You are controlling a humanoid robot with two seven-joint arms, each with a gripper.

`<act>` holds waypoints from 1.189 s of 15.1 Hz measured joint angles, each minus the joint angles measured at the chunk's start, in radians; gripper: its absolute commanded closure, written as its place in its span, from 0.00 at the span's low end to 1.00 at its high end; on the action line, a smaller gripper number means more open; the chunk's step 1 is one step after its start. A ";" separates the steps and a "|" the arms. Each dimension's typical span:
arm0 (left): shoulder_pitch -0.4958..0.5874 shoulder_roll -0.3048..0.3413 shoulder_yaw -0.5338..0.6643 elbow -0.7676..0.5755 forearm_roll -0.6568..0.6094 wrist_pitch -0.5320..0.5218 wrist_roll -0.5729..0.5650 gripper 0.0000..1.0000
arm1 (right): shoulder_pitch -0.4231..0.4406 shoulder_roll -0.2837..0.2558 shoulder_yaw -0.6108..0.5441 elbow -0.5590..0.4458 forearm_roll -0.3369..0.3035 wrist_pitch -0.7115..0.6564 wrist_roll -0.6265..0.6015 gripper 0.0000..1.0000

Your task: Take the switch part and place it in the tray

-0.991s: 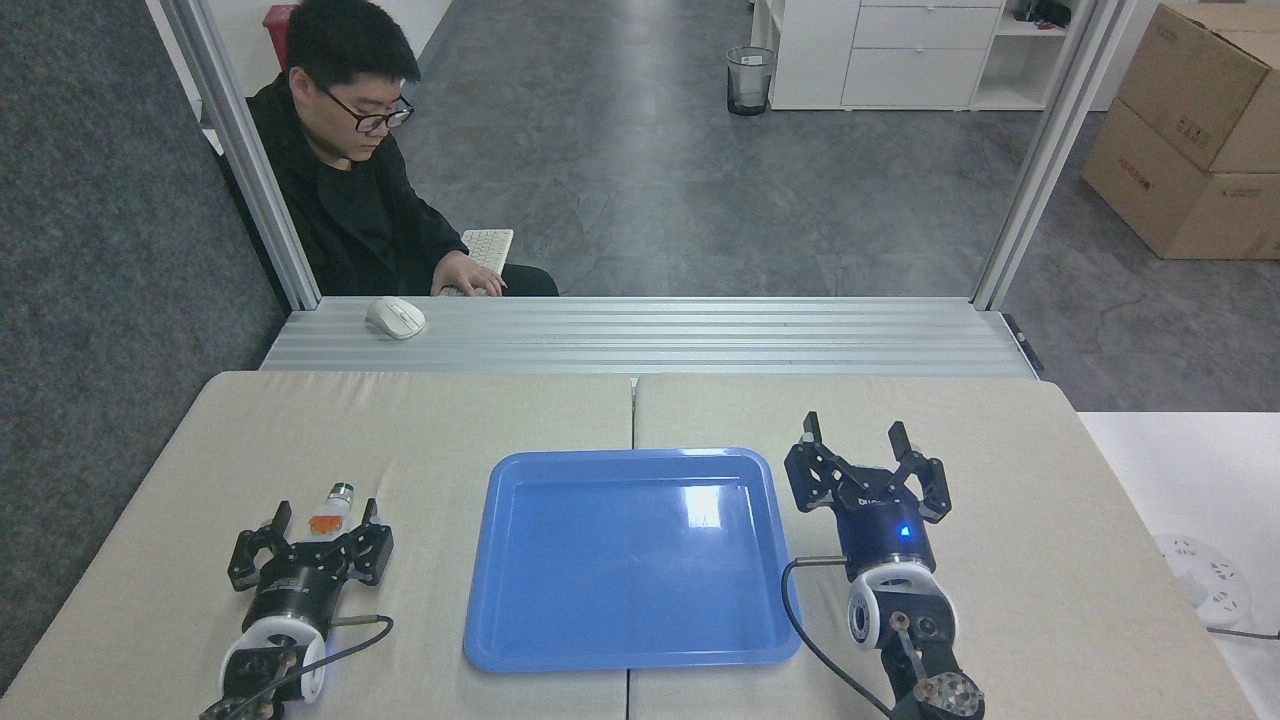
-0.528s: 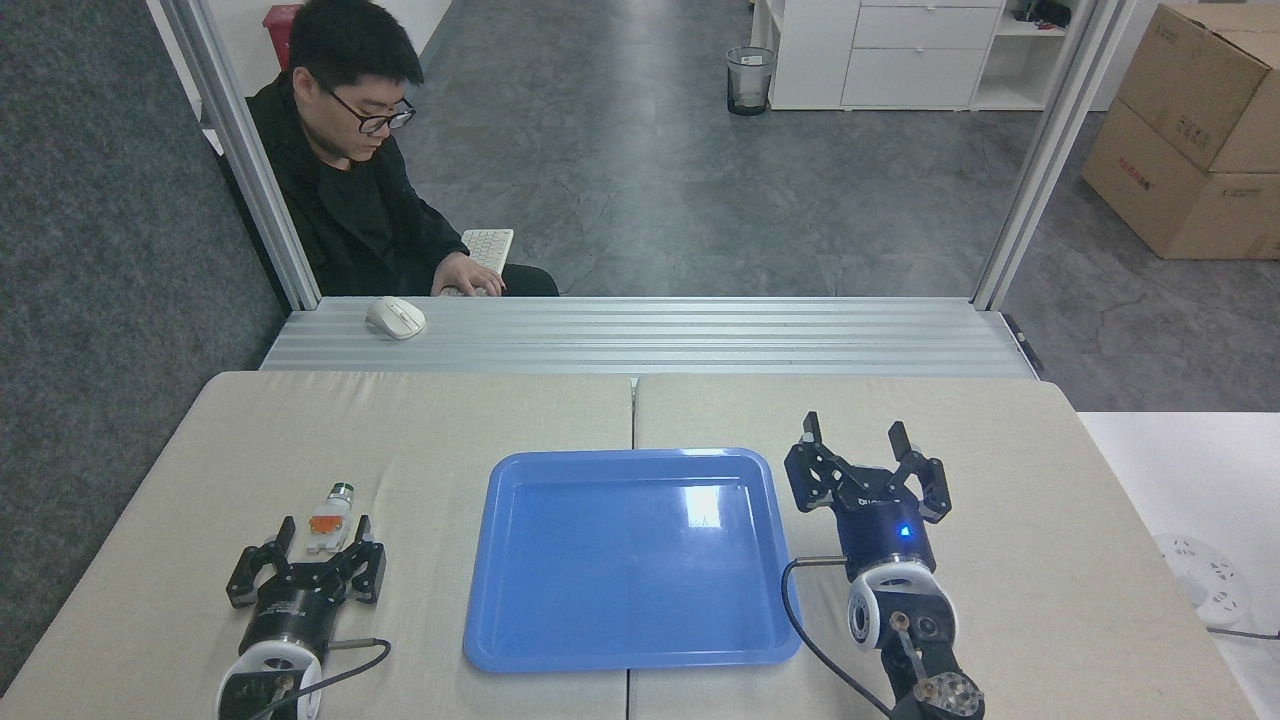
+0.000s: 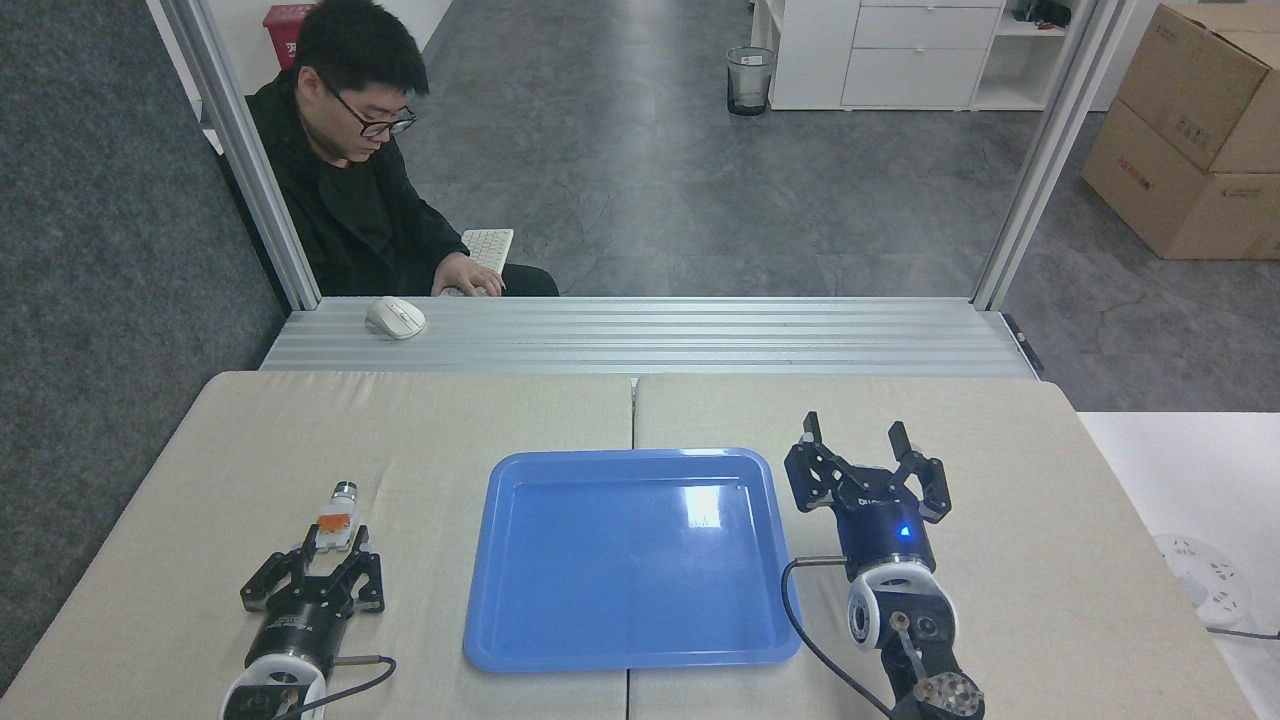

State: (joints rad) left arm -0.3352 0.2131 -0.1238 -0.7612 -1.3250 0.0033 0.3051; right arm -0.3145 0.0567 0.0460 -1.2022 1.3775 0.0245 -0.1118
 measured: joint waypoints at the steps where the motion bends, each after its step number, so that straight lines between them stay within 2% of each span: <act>1: 0.000 0.001 -0.003 0.001 0.000 -0.011 0.001 1.00 | 0.000 0.000 0.000 0.000 0.000 0.000 0.000 0.00; 5: -0.004 0.008 -0.009 -0.007 0.002 -0.030 -0.004 1.00 | 0.000 0.000 0.000 0.000 0.000 0.000 0.000 0.00; 8: -0.005 0.026 -0.009 -0.094 0.010 -0.052 -0.018 1.00 | 0.000 0.000 0.000 0.000 0.000 0.000 0.000 0.00; 11: -0.002 0.037 -0.012 -0.262 0.015 -0.151 -0.121 1.00 | 0.000 0.000 0.000 0.001 0.000 0.000 0.001 0.00; 14: -0.006 0.016 -0.032 -0.417 0.010 -0.280 -0.240 1.00 | 0.000 0.000 0.000 0.001 0.000 0.001 0.001 0.00; 16: -0.010 -0.004 -0.069 -0.476 -0.018 -0.308 -0.326 1.00 | 0.000 0.000 0.000 0.001 0.000 0.001 0.001 0.00; 18: -0.010 -0.025 -0.117 -0.506 -0.104 -0.321 -0.368 1.00 | 0.000 0.000 0.000 0.000 0.000 0.001 0.001 0.00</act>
State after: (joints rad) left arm -0.3456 0.1882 -0.2406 -1.2676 -1.4285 -0.3178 -0.0627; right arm -0.3145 0.0567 0.0461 -1.2018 1.3775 0.0255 -0.1109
